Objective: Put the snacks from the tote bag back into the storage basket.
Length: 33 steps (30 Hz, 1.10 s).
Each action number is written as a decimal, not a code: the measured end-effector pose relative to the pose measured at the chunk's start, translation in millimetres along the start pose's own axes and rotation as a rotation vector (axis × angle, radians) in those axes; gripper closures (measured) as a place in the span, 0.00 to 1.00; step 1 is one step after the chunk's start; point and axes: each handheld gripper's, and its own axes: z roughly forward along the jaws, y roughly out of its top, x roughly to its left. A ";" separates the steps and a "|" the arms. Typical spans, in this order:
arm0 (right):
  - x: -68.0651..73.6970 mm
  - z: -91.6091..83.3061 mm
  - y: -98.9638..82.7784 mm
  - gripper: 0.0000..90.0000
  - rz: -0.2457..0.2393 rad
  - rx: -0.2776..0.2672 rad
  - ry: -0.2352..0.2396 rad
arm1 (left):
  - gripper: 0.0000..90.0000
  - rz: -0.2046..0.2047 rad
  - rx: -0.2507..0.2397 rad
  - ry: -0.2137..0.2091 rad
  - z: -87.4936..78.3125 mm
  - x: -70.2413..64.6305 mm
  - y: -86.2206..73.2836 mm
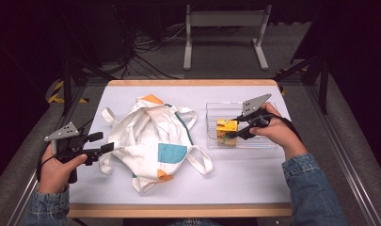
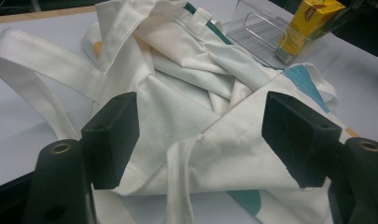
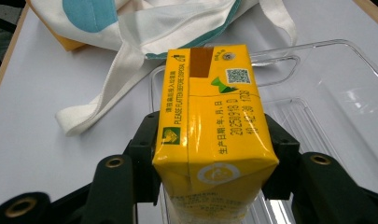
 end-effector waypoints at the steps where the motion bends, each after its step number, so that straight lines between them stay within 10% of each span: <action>1: -0.5 -0.5 -0.6 0.55 -0.003 0.002 -0.003 | 0.32 -0.002 0.000 0.000 0.3 -0.3 0.0; 20: -1.9 -7.8 -8.0 0.50 0.031 0.001 -0.021 | 0.32 -0.007 0.008 0.000 1.8 1.3 -0.9; 33: 9.5 -27.5 2.9 0.28 0.073 -0.140 -0.102 | 0.31 -0.006 0.011 0.005 3.0 0.9 -1.8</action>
